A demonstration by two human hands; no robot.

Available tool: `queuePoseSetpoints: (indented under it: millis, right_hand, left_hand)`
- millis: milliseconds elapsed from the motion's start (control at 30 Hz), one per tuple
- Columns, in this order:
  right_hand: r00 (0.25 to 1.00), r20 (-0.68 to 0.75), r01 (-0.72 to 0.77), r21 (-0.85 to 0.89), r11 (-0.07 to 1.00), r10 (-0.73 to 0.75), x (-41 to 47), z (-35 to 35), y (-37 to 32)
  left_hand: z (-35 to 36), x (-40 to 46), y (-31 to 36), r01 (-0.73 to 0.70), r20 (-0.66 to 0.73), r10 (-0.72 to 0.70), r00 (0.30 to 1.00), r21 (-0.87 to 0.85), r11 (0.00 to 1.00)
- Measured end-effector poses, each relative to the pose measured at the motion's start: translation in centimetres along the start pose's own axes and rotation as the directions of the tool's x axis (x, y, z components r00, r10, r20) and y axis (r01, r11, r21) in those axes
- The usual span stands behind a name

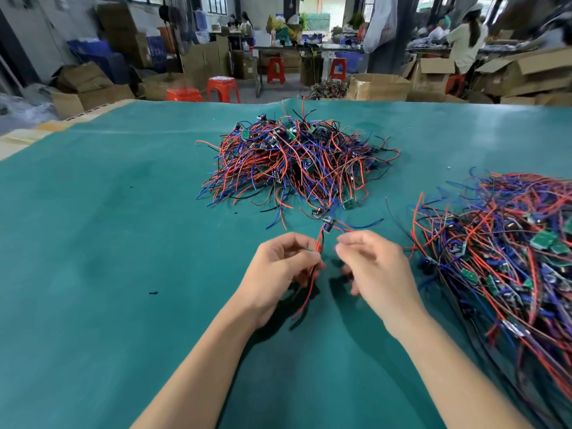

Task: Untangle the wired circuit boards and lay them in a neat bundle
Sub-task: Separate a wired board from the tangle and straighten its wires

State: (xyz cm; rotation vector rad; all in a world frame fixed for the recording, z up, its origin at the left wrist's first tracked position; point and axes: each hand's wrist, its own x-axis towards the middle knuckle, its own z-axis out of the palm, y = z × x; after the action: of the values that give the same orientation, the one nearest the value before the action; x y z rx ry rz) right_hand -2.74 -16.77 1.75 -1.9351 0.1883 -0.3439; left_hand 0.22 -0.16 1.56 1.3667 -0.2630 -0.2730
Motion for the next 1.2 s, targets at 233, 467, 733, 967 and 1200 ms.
queuePoseSetpoints:
  millis: [233,467,733,967,1200]
  right_hand:
    - [0.996,0.014,-0.082,0.435,0.897,0.085,0.3,-0.5,-0.7]
    - [0.978,0.125,-0.21,0.658,0.723,0.169,0.0,-0.7,-1.3]
    - [0.949,0.275,-0.306,0.704,0.641,0.152,-0.2,0.3,-1.1]
    - [0.956,0.263,-0.279,0.673,0.685,0.131,0.0,-0.3,-0.9]
    - [0.964,0.235,-0.253,0.648,0.718,0.127,0.4,-1.2,-0.7]
  left_hand:
    - [-0.3,-0.3,0.5,0.048,0.249,-0.077,0.965,0.12,0.992]
    - [0.1,-0.5,0.5,0.017,0.259,-0.048,0.965,0.119,0.993]
    - [0.0,-0.4,0.1,-0.021,0.162,-0.003,0.987,0.15,0.988]
    - [0.3,-0.3,-0.3,-0.025,0.129,0.01,0.992,0.111,0.993]
    - [0.0,-0.3,-0.1,-0.015,0.225,-0.021,0.974,0.156,0.988]
